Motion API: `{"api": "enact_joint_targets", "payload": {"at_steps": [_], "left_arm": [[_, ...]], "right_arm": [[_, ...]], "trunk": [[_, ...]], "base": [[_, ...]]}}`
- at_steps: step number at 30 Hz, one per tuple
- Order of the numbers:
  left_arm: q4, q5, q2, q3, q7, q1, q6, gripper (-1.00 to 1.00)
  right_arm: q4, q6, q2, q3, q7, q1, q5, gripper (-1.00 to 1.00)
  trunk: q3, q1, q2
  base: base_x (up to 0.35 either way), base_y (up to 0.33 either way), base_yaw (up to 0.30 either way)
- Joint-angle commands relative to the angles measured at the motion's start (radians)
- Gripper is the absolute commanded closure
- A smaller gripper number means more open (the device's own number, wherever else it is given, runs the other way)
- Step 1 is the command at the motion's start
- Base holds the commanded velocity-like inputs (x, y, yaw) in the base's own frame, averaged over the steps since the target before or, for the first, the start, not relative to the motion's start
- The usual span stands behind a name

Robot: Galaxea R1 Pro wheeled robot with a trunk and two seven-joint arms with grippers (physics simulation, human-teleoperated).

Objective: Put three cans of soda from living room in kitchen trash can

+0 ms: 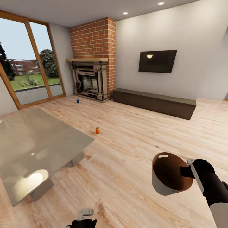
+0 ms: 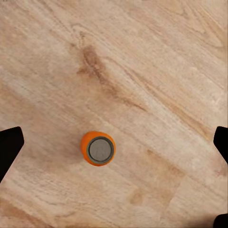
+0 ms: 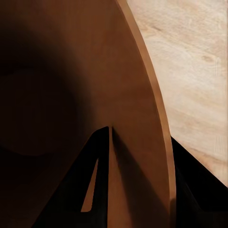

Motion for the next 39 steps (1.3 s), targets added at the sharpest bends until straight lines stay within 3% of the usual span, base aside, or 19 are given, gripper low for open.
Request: {"api": "enact_joint_targets", "payload": {"at_steps": [1,18,39], "left_arm": [[0.0,0.0,0.0,0.0,0.0,0.0,0.0,-1.0],[0.0,0.0,0.0,-0.02,0.001,0.0,-0.002,-1.0],[-0.001,0.003,0.0,-0.021,-0.001,0.0,-0.002,-1.0]], "right_arm": [[0.0,0.0,0.0,0.0,0.004,0.0,-0.007,1.0],[0.0,0.0,0.0,0.0,0.004,0.0,-0.007,1.0],[0.0,0.0,-0.001,-0.002,0.004,0.0,-0.006,1.0]], "trunk": [[0.0,0.0,0.0],[0.0,0.0,0.0],[0.0,0.0,0.0]], "base": [[0.174,-0.081,0.0],[0.148,-0.06,0.0],[-0.02,-0.048,0.0]]}}
